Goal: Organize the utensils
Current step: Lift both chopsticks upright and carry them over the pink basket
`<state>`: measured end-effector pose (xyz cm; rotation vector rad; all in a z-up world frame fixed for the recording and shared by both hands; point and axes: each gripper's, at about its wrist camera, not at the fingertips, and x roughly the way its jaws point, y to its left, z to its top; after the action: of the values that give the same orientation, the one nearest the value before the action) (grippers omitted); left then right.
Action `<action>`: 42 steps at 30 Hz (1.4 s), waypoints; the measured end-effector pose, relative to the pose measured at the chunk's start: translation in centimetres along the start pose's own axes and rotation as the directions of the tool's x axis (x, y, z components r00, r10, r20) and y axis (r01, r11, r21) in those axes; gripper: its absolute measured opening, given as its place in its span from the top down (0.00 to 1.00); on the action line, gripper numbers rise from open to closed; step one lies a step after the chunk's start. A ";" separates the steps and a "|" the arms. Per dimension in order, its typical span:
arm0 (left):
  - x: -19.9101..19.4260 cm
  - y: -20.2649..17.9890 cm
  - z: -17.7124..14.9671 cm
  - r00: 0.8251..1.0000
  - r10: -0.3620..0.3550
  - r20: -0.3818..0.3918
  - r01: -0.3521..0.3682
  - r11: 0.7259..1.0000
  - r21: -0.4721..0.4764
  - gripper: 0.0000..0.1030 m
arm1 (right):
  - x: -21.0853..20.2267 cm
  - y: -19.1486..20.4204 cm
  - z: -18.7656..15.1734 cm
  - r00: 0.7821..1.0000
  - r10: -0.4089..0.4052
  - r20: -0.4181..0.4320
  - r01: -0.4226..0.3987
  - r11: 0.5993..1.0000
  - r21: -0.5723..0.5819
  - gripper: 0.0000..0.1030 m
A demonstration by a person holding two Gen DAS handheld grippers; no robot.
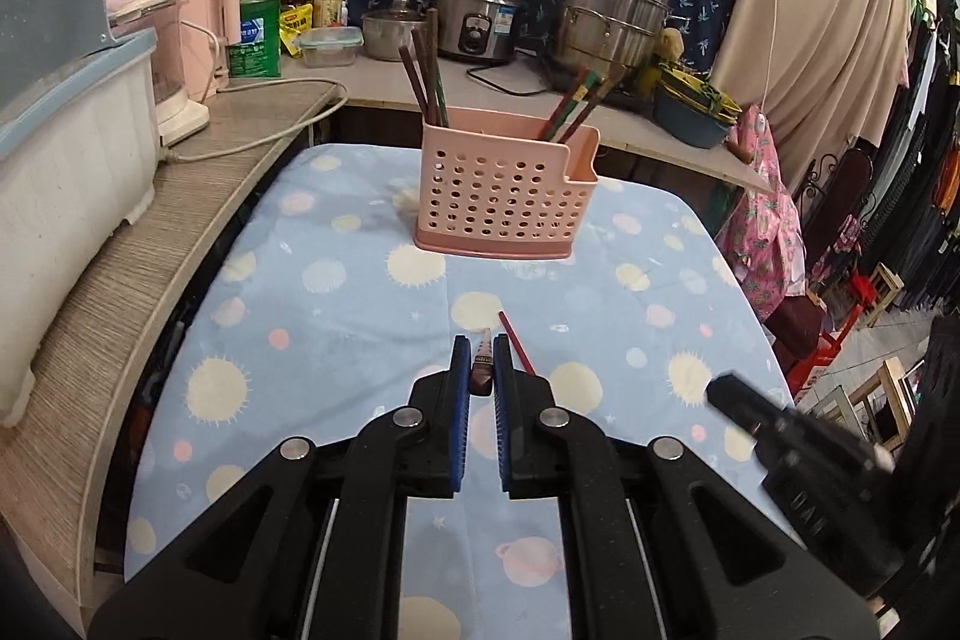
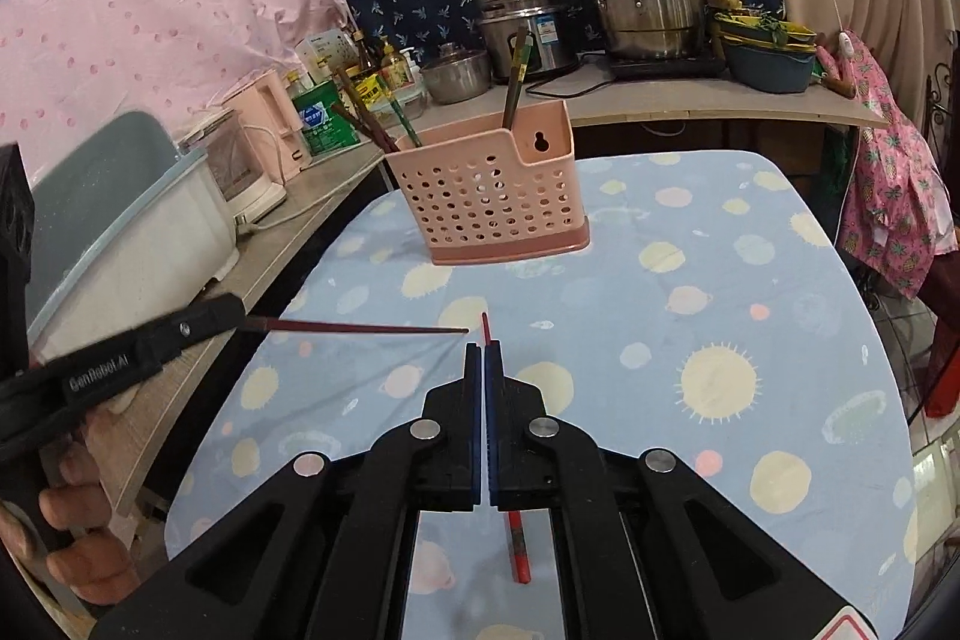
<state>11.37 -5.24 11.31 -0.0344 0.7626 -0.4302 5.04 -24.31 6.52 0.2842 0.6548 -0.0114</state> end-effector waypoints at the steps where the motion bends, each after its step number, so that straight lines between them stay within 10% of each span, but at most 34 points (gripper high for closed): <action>1: -0.1 0.1 -0.2 1.000 0.002 -0.001 -0.002 1.000 -0.002 0.93 | 0.4 0.1 -0.7 1.000 0.001 -0.020 -0.001 1.000 -0.006 0.82; 9: -0.2 0.7 -1.9 0.999 0.002 -0.038 -0.003 1.000 -0.015 0.93 | 4.9 -0.5 -8.0 0.975 -0.022 -0.220 0.020 1.000 -0.011 0.72; 20: 0.0 0.5 -2.6 0.998 0.004 -0.061 -0.005 1.000 -0.014 0.93 | 6.2 -1.1 -10.1 0.962 -0.072 -0.263 0.067 0.997 -0.027 0.93; 42: -1.4 -1.1 4.7 0.999 -0.005 0.054 0.005 1.000 0.012 0.93 | -2.6 0.6 7.1 0.991 0.025 0.131 -0.028 0.999 0.025 0.93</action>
<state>13.24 -6.23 15.89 -0.0368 0.7065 -0.4370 7.26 -25.81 13.62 0.3154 0.5215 -0.0134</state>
